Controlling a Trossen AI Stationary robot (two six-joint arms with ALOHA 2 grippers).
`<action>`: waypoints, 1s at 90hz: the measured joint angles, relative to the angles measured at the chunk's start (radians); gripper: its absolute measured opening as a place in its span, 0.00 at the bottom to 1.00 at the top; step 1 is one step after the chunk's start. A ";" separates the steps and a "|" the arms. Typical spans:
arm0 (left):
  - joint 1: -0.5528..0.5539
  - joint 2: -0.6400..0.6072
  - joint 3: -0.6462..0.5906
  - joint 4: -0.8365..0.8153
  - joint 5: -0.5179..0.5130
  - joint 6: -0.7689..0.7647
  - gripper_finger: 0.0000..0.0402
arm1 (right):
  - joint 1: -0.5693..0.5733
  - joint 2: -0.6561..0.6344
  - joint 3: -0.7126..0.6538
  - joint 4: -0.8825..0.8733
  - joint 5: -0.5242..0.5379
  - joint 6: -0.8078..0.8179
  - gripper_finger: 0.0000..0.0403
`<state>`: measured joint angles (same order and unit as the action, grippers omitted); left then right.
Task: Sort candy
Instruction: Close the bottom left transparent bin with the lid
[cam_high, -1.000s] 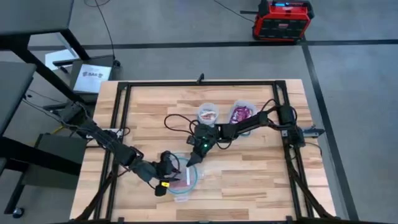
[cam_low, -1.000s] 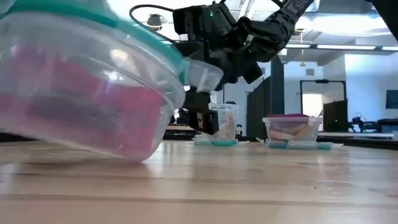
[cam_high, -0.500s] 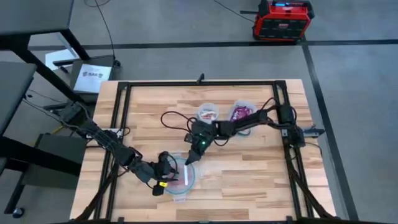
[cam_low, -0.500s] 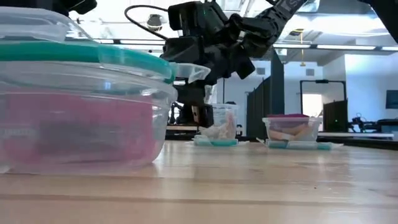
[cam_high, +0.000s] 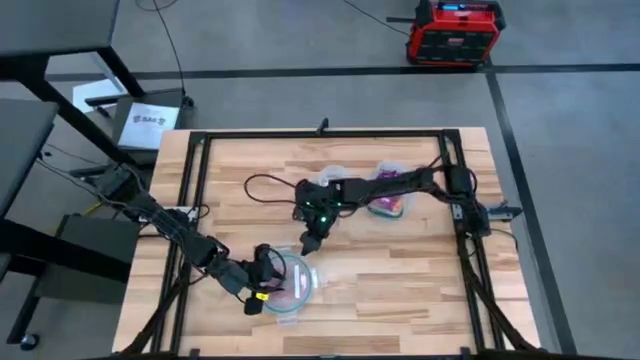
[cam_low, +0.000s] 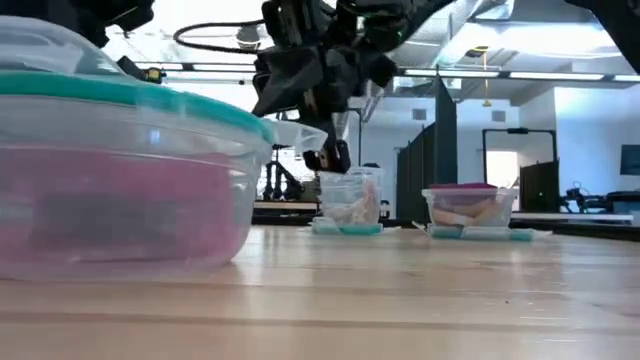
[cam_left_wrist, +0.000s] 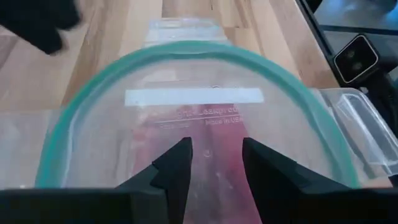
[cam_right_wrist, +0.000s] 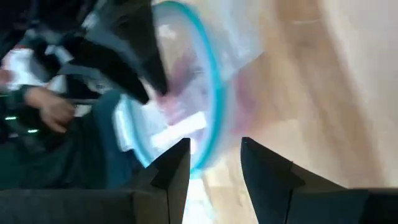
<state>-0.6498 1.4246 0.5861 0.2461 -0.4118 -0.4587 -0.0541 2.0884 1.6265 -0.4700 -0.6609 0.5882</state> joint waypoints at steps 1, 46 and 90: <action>0.000 0.000 0.000 0.000 0.000 0.000 0.32 | -0.001 0.000 0.012 -0.021 0.005 -0.010 0.32; 0.011 -0.206 0.212 -0.430 -0.001 0.008 0.32 | 0.331 0.006 0.221 -0.008 0.654 -0.337 0.32; -0.230 -0.279 -0.009 -0.462 -0.201 -0.393 0.32 | 0.372 0.220 0.037 0.773 0.757 -0.406 0.23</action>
<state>-0.8794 1.1458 0.5770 -0.2161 -0.6126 -0.8518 0.3184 2.3085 1.6639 0.3028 0.0957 0.1825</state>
